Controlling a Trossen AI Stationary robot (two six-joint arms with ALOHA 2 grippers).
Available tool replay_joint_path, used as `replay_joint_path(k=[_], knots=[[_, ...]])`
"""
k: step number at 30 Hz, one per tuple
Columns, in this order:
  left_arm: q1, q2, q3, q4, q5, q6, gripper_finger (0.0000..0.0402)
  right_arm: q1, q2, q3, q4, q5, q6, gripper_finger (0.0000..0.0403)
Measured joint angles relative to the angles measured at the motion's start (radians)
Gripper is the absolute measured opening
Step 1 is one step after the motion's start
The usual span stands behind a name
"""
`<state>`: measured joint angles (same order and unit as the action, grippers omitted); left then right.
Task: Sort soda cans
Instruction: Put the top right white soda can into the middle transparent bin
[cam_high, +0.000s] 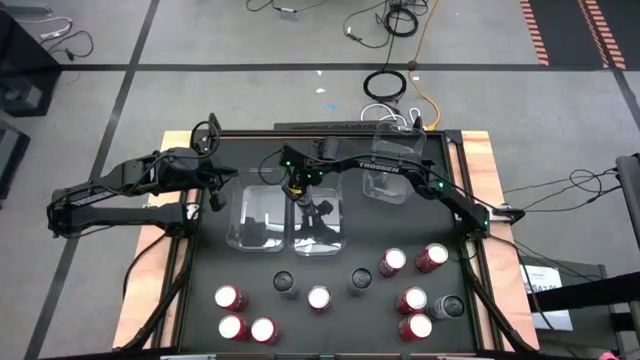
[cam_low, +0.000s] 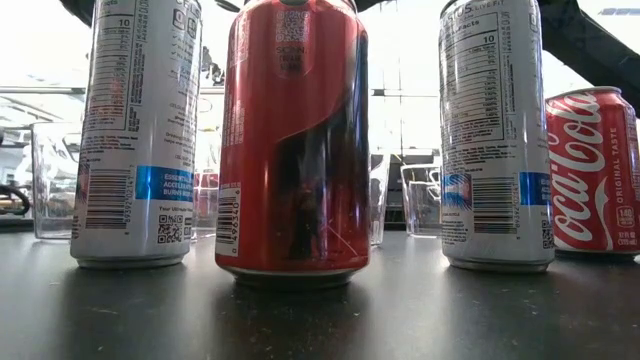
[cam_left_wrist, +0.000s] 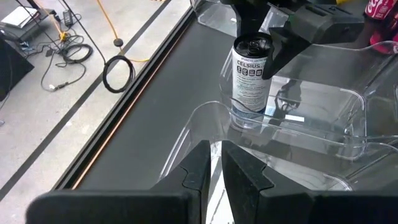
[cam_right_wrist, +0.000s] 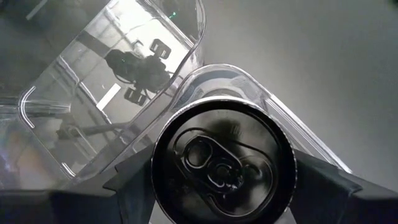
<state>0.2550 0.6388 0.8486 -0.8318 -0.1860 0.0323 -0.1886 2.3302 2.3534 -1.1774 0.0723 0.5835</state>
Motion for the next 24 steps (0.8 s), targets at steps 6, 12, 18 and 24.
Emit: replay_joint_path(k=[6,12,18,24], knots=[[0.0,0.0,0.0,0.0,0.0,0.0,0.0052,0.0,0.0,0.0,0.0,0.001,-0.022,0.0291],[0.0,0.0,0.0,0.0,0.0,0.0,0.0052,-0.001,-0.004,0.0,0.003,0.0,-0.027,0.0335],[0.0,0.0,0.0,0.0,0.0,0.0,0.0052,-0.002,-0.013,0.0,0.002,0.002,-0.027,0.0373],[0.0,0.0,0.0,0.001,0.0,0.0,0.0052,-0.014,-0.087,0.0,0.001,0.007,-0.037,0.0384]])
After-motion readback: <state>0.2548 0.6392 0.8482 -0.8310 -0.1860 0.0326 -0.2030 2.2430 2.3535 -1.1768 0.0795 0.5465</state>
